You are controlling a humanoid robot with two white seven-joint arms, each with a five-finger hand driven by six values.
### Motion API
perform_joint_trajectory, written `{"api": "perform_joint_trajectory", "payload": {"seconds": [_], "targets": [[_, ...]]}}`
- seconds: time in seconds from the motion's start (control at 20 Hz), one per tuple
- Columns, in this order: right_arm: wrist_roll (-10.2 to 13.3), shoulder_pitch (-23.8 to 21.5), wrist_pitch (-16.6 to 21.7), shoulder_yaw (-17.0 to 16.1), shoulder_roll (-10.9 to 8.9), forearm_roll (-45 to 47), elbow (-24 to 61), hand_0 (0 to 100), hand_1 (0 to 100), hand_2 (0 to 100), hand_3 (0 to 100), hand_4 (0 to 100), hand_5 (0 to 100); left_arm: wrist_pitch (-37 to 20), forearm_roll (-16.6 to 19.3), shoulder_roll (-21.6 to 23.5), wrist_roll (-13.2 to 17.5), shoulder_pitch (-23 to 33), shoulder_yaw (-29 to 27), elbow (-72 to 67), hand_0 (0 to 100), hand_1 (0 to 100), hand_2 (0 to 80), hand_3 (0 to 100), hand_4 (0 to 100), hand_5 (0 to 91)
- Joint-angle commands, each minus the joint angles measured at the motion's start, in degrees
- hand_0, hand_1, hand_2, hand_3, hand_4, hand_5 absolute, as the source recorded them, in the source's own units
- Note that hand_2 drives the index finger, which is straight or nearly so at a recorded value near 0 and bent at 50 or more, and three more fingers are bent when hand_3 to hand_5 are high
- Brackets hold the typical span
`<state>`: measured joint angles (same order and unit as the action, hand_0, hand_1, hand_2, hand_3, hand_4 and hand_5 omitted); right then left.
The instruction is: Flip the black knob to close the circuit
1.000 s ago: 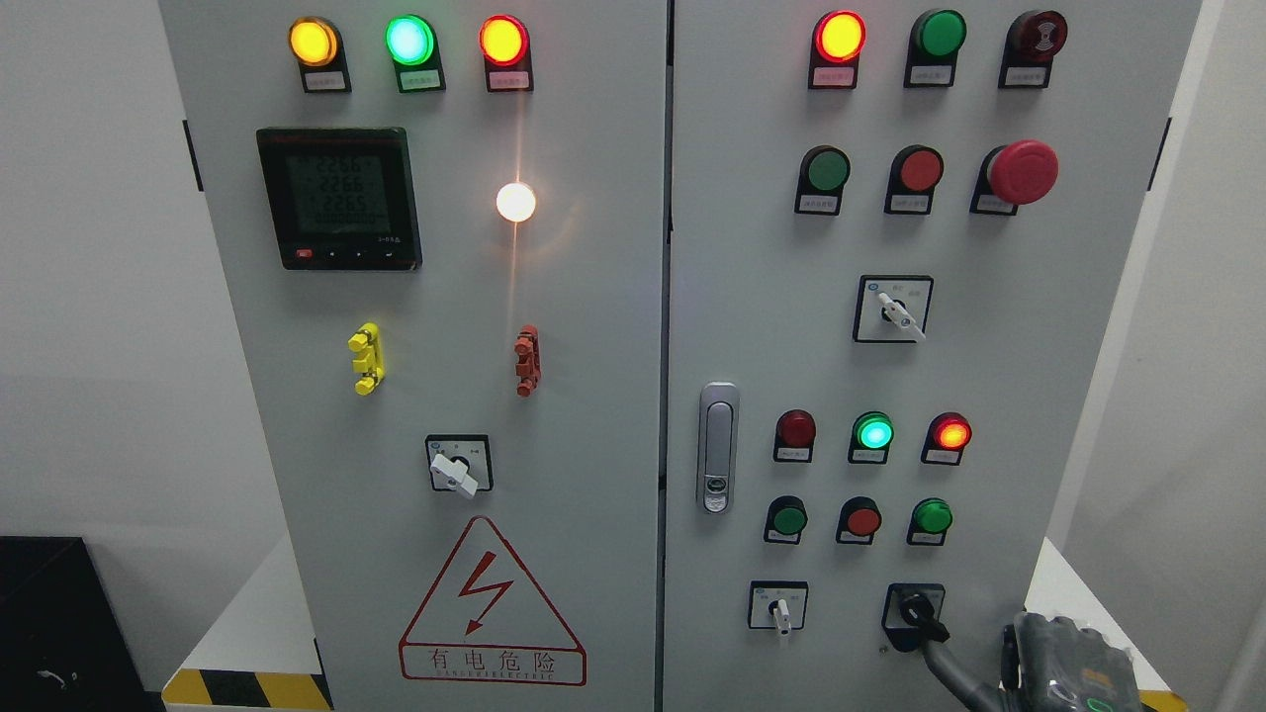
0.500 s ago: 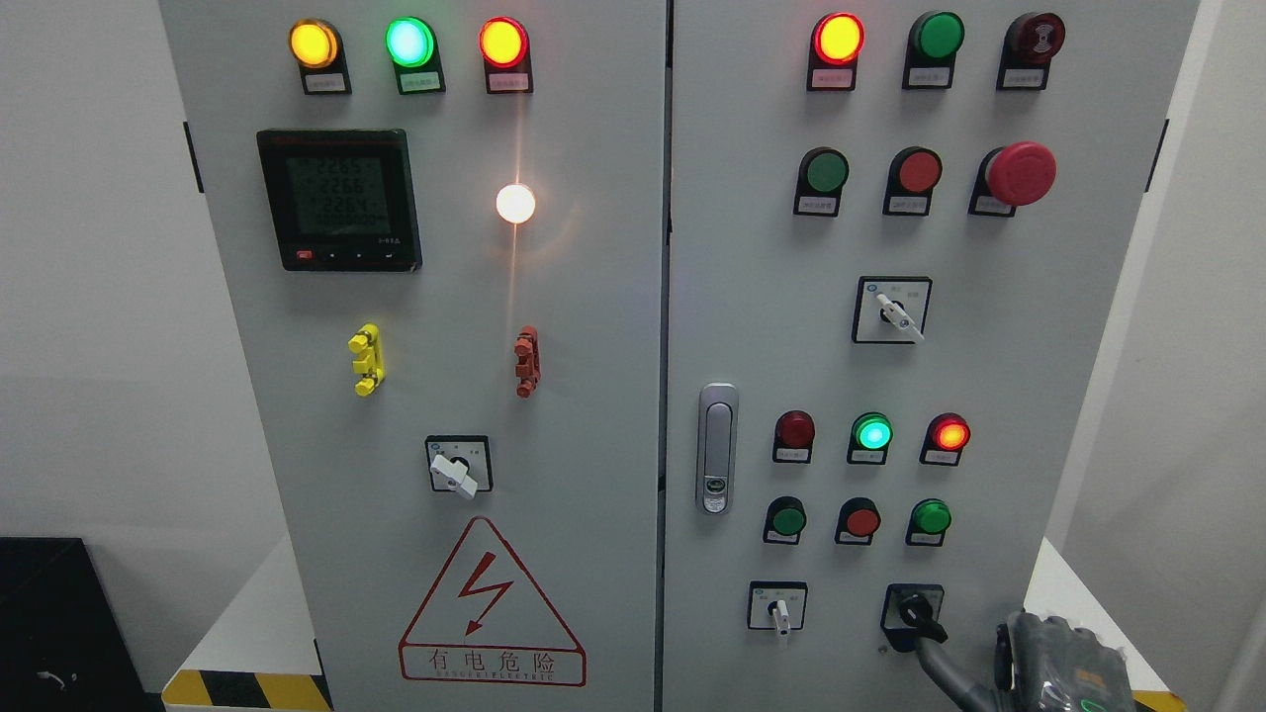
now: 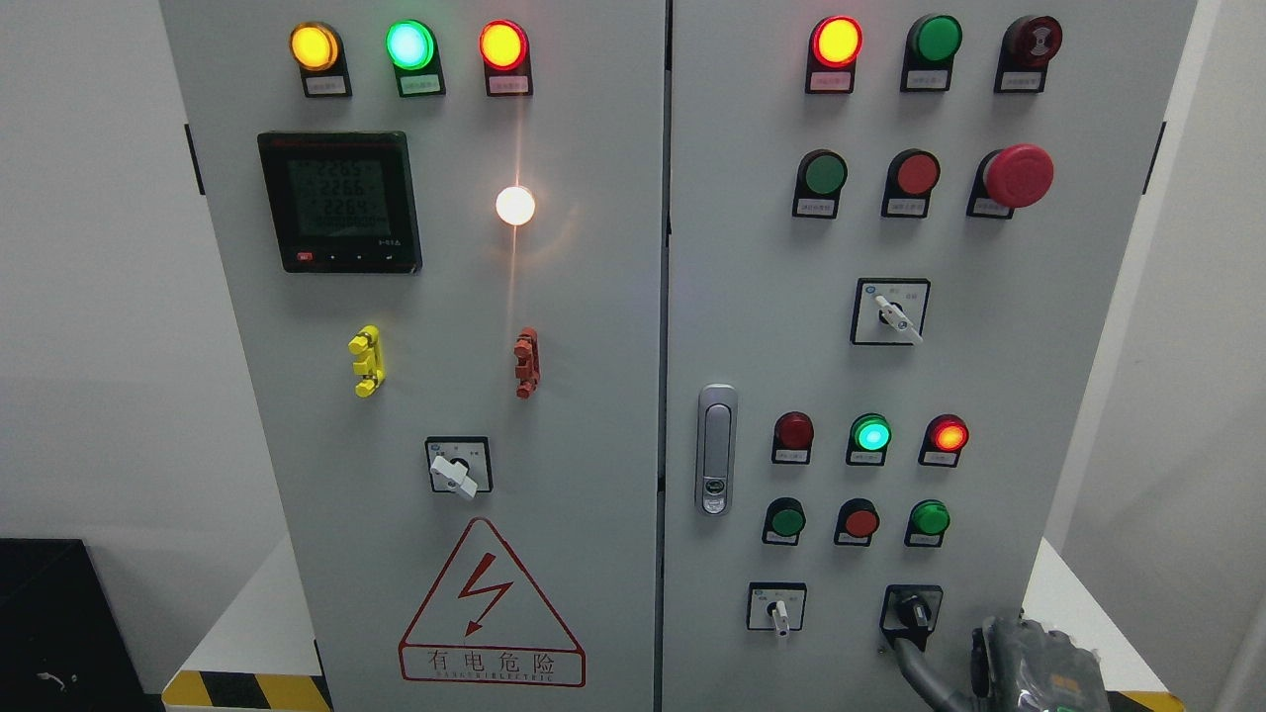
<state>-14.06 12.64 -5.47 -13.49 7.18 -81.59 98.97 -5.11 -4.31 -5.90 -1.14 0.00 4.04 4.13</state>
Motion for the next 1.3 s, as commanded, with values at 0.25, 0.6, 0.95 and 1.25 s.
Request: {"api": "perform_joint_trajectory", "payload": {"seconds": [0.25, 0.6, 0.95, 1.25], "targets": [[0.1, -3.6, -0.1, 6.4, 0.64, 2.5, 5.5, 0, 0, 92, 100, 97, 97, 0.0, 0.0, 0.0, 0.0, 0.4, 0.0, 0.0, 12, 56, 0.0, 0, 0, 0.0], [1.9, -6.1, -0.3, 8.1, 0.56, 5.7, 7.7, 0, 0, 92, 100, 98, 97, 0.0, 0.0, 0.0, 0.0, 0.4, 0.0, 0.0, 12, 56, 0.0, 0, 0, 0.0], [6.0, -8.3, -0.3, 7.4, 0.64, 13.2, 10.7, 0, 0, 91, 100, 97, 98, 0.0, 0.0, 0.0, 0.0, 0.4, 0.0, 0.0, 12, 56, 0.0, 0, 0, 0.0], [10.1, -16.1, -0.6, 7.3, 0.38, 30.6, 17.6, 0, 1, 80, 100, 92, 91, 0.0, 0.0, 0.0, 0.0, 0.4, 0.0, 0.0, 12, 56, 0.0, 0, 0, 0.0]]}}
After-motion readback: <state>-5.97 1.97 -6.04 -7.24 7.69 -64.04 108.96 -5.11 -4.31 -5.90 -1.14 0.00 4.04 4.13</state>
